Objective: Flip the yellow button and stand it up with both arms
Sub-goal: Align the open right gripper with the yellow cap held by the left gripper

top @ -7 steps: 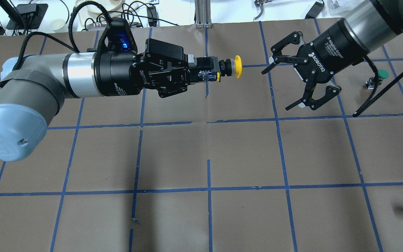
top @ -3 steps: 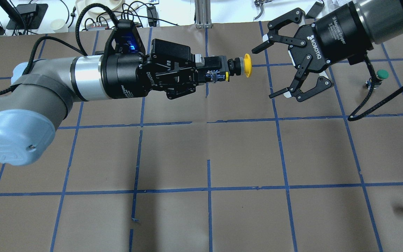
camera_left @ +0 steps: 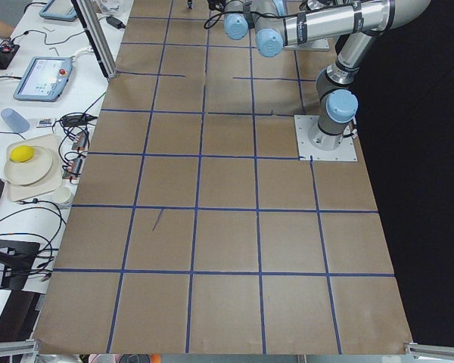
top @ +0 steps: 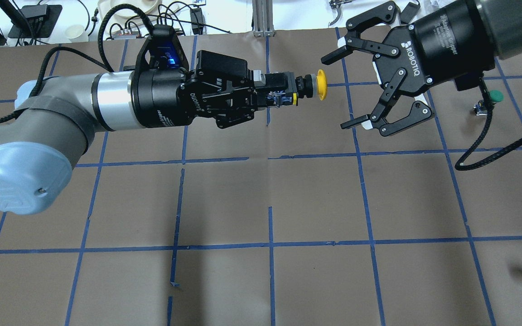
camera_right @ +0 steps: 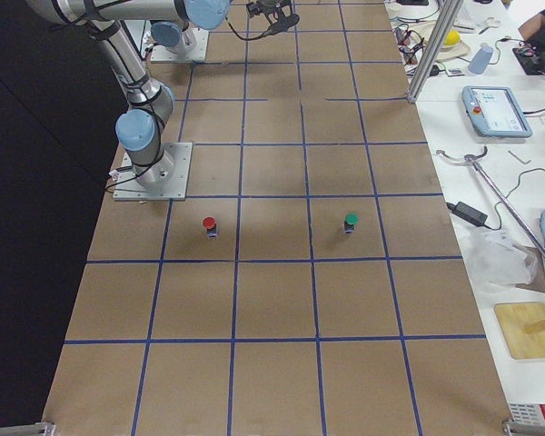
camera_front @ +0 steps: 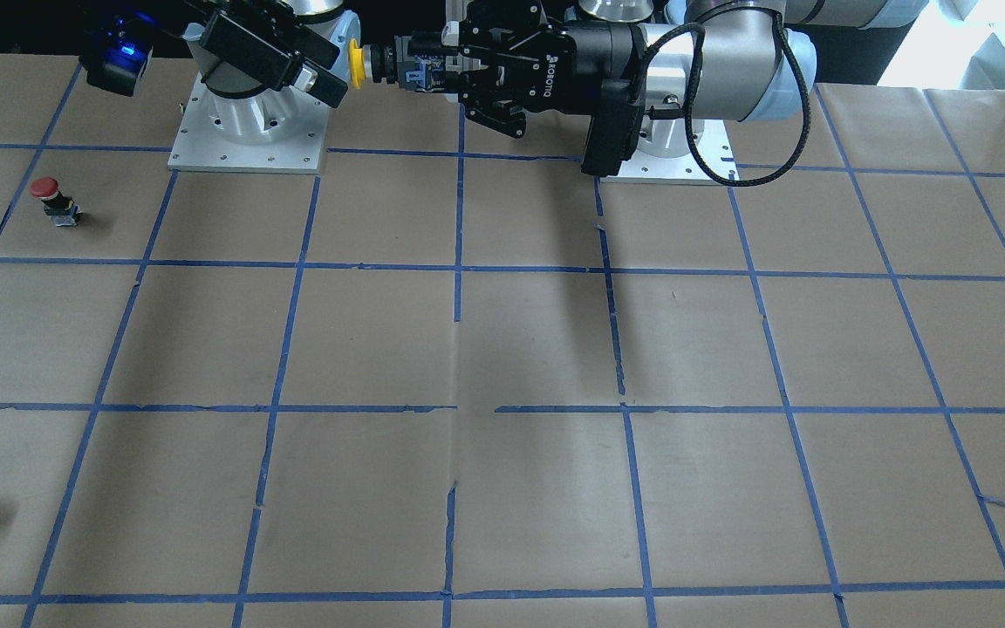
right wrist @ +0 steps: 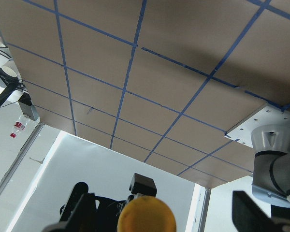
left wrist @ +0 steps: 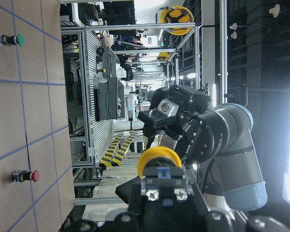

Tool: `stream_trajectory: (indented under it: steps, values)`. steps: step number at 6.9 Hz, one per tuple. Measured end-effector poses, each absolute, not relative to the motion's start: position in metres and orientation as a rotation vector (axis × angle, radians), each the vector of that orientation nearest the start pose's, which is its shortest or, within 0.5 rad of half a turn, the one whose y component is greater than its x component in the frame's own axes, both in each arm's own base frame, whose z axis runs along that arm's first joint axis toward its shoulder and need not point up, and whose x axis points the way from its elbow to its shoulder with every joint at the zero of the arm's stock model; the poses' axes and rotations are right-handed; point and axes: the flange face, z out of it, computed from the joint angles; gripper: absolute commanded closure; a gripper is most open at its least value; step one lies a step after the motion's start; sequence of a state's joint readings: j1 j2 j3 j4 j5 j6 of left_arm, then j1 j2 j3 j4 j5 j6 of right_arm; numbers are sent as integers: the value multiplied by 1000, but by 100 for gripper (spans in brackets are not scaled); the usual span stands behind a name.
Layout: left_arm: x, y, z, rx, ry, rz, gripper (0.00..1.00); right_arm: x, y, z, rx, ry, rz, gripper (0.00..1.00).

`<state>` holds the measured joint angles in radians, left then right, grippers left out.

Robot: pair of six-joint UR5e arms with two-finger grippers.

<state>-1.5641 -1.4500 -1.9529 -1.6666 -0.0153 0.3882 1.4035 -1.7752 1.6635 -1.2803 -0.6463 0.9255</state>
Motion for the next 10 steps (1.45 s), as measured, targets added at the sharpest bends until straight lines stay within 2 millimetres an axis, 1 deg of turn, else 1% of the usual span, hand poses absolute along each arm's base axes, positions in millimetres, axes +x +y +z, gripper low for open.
stream_trajectory:
  steps: [3, 6, 9, 10]
  values:
    - [-230, -423, 450, -14, -1556, 33, 98, 151, -417, 549, 1285, 1798, 673, 1]
    - [-230, -423, 450, -15, -1556, 33, 98, 152, -413, 548, 1309, 1777, 714, 9]
    - [-230, -423, 448, -14, -1556, 33, 98, 154, -408, 548, 1317, 1765, 741, 9]
    - [-230, -424, 448, -14, -1556, 32, 98, 155, -408, 548, 1317, 1752, 754, 11]
